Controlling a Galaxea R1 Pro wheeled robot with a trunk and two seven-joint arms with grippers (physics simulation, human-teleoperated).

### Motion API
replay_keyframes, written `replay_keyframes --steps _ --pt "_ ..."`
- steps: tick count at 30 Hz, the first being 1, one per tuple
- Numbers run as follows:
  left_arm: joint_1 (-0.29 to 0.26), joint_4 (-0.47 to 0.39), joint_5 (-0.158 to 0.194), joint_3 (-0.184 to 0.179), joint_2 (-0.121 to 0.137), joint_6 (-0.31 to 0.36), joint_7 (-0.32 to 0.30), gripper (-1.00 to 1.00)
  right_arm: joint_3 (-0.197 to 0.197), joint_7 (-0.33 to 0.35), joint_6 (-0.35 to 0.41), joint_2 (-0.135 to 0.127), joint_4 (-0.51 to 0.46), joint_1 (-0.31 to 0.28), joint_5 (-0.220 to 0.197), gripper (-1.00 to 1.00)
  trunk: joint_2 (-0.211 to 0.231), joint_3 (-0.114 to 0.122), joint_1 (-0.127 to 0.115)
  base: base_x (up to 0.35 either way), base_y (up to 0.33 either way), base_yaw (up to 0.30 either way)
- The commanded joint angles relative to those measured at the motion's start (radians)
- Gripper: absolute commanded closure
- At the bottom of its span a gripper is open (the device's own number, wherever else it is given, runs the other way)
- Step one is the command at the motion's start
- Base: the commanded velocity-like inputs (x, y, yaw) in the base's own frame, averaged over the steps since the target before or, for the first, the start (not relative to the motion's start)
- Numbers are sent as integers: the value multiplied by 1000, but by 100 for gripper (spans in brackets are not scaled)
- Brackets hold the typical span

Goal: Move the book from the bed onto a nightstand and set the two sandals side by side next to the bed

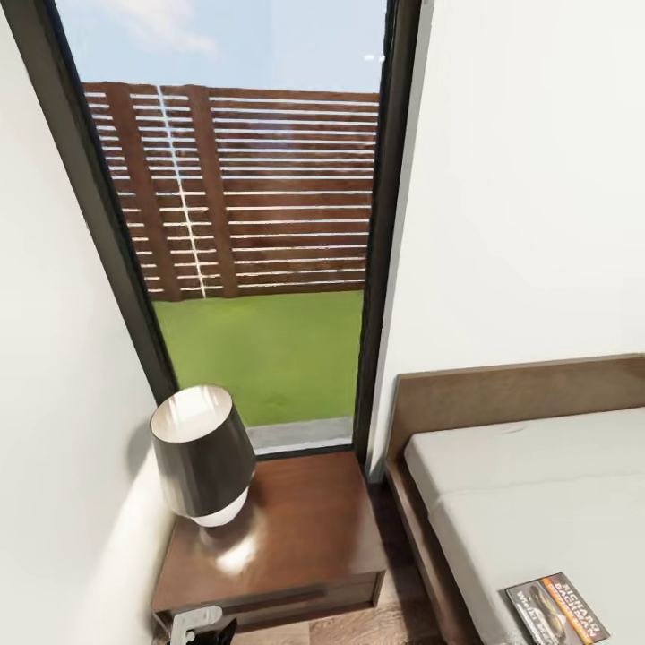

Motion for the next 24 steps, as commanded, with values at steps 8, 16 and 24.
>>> replay_keyframes --steps 8,16,24 --pt "-1 1 4 8 0 0 -9 -100 7 3 -4 0 2 -1 -9 -100 -2 -2 1 0 0 -299" --pt "-1 1 4 8 0 0 -9 -100 7 3 -4 0 2 -1 -9 -100 -2 -2 1 0 0 -300" --pt "-1 1 4 8 0 0 -9 -100 7 3 -4 0 2 -1 -9 -100 -2 -2 1 0 0 -300"
